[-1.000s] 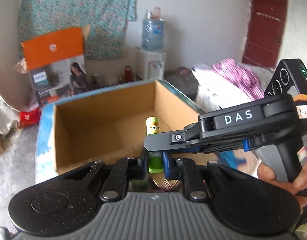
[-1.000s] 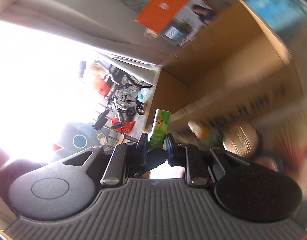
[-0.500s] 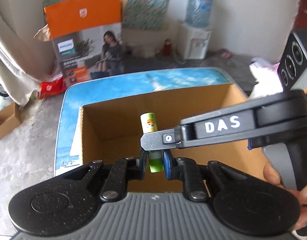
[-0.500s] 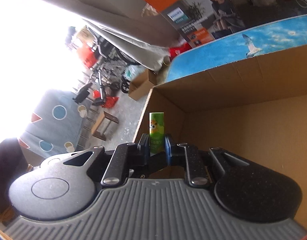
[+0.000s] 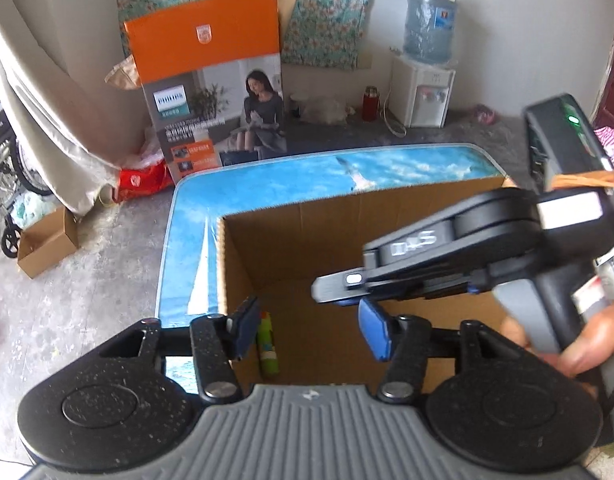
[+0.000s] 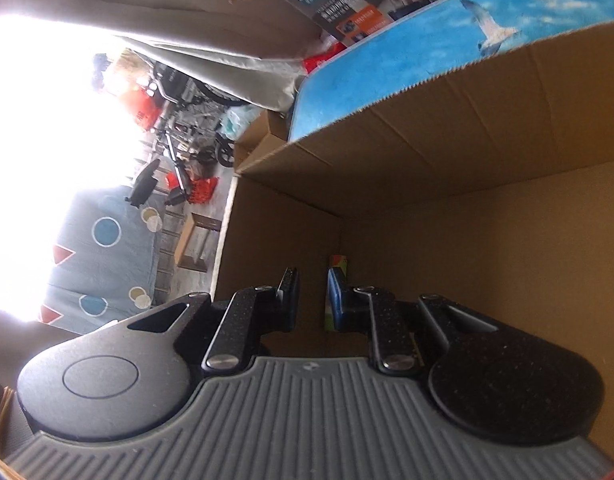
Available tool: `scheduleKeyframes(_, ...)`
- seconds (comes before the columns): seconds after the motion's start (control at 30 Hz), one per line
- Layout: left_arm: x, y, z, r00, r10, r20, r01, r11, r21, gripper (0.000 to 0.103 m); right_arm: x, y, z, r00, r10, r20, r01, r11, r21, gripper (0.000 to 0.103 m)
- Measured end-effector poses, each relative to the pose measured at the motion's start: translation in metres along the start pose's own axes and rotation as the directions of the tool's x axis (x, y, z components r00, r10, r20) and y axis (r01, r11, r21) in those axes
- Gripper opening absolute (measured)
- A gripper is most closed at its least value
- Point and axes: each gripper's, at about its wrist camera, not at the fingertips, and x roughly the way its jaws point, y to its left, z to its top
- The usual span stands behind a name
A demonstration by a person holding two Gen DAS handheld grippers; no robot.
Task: Organize rigid objects
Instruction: 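Carry the lip balm tube into the cardboard box and open the right tool, then lower the right tool into the pink bowl and grasp the black cylinder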
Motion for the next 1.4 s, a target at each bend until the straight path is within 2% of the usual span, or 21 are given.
scheduleKeyframes(0.07,-0.016,0.004,-0.004,0.999,-0.020,0.031,0.021,1.000,-0.010,0.067,-0.020,0.004,-0.007,1.000,0.010,0.028,-0.009,1.000,-0.015,0.016)
scheduleKeyframes(0.13,-0.033,0.010,-0.010,0.997,-0.055,0.059,0.057,0.998,-0.033,0.081,-0.049,0.009,-0.020,0.998,0.029,0.061,-0.028,0.999,-0.029,0.017)
scheduleKeyframes(0.3,-0.079,0.018,-0.038,0.985,-0.097,0.141,0.106,0.993,-0.060,0.093,-0.122,0.012,-0.063,0.979,0.116,0.168,-0.107,0.992,-0.063,0.018)
scheduleKeyframes(0.43,-0.103,0.014,-0.068,0.973,-0.166,0.162,0.174,0.984,-0.034,0.103,-0.163,0.006,-0.111,0.953,0.163,0.254,-0.148,0.986,-0.077,0.024)
scheduleKeyframes(0.6,-0.106,-0.003,-0.116,0.969,-0.222,0.108,0.221,0.975,0.014,0.103,-0.167,-0.021,-0.178,0.955,0.192,0.228,-0.197,0.980,0.002,0.029)
scheduleKeyframes(0.77,-0.084,-0.026,-0.161,0.972,-0.228,0.048,0.223,0.971,0.087,0.101,-0.135,-0.053,-0.226,0.968,0.196,0.160,-0.220,0.964,0.152,0.030)
scheduleKeyframes(0.83,-0.074,-0.034,-0.173,0.972,-0.233,0.031,0.228,0.967,0.112,0.098,-0.123,-0.065,-0.238,0.972,0.191,0.137,-0.217,0.955,0.204,0.031)
scheduleKeyframes(1.07,-0.042,-0.040,-0.188,0.972,-0.234,0.000,0.233,0.967,0.099,0.087,-0.086,-0.089,-0.252,0.981,0.176,0.082,-0.194,0.921,0.336,0.035)
scheduleKeyframes(1.2,-0.028,-0.036,-0.191,0.959,-0.282,-0.015,0.282,0.957,0.062,0.079,-0.080,-0.095,-0.257,0.984,0.162,0.080,-0.180,0.913,0.366,0.041)
scheduleKeyframes(1.33,-0.022,-0.035,-0.192,0.950,-0.311,-0.010,0.311,0.950,0.036,0.067,-0.078,-0.098,-0.258,0.984,0.158,0.084,-0.178,0.907,0.381,0.041)
scheduleKeyframes(1.4,-0.020,-0.035,-0.192,0.948,-0.317,-0.003,0.317,0.948,0.026,0.065,-0.076,-0.098,-0.259,0.984,0.155,0.083,-0.175,0.906,0.385,0.041)
